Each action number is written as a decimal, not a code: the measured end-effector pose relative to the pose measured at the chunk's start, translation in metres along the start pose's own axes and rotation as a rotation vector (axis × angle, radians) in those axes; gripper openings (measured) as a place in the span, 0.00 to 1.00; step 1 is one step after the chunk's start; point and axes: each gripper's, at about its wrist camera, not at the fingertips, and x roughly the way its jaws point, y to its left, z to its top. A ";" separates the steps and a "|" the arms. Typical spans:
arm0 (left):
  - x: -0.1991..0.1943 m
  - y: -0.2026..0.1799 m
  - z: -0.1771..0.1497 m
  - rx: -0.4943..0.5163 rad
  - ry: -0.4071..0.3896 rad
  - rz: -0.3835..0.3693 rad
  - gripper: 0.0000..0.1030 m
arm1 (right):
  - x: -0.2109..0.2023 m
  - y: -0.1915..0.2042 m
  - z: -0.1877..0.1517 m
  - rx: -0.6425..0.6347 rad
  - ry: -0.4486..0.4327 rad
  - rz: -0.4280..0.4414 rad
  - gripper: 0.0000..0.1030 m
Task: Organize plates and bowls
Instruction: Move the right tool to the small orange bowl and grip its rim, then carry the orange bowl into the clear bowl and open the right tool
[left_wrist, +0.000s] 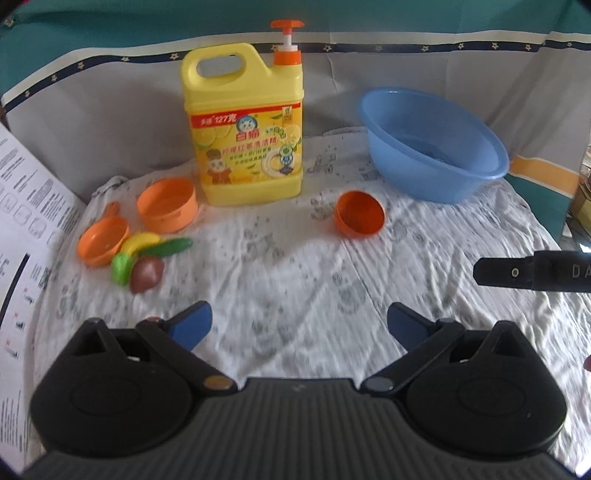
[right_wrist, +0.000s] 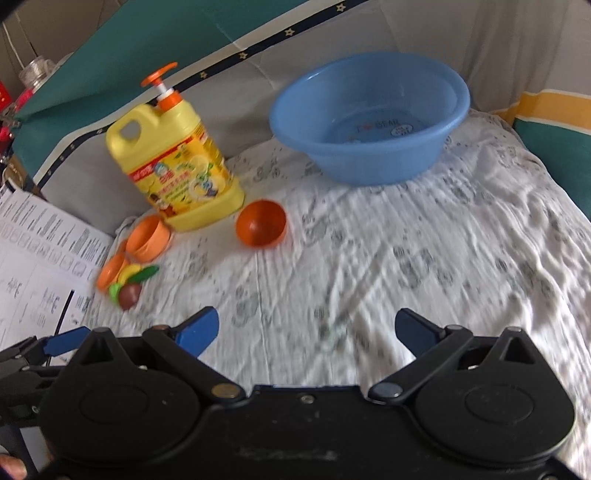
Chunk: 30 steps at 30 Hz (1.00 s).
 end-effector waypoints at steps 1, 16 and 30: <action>0.006 0.000 0.004 0.000 -0.001 0.000 1.00 | 0.005 0.000 0.005 -0.001 -0.006 -0.001 0.98; 0.106 -0.015 0.060 -0.014 -0.012 -0.033 0.86 | 0.105 0.003 0.071 0.036 0.019 0.091 0.53; 0.167 -0.029 0.071 -0.010 0.059 -0.096 0.35 | 0.167 0.002 0.071 0.018 0.074 0.099 0.11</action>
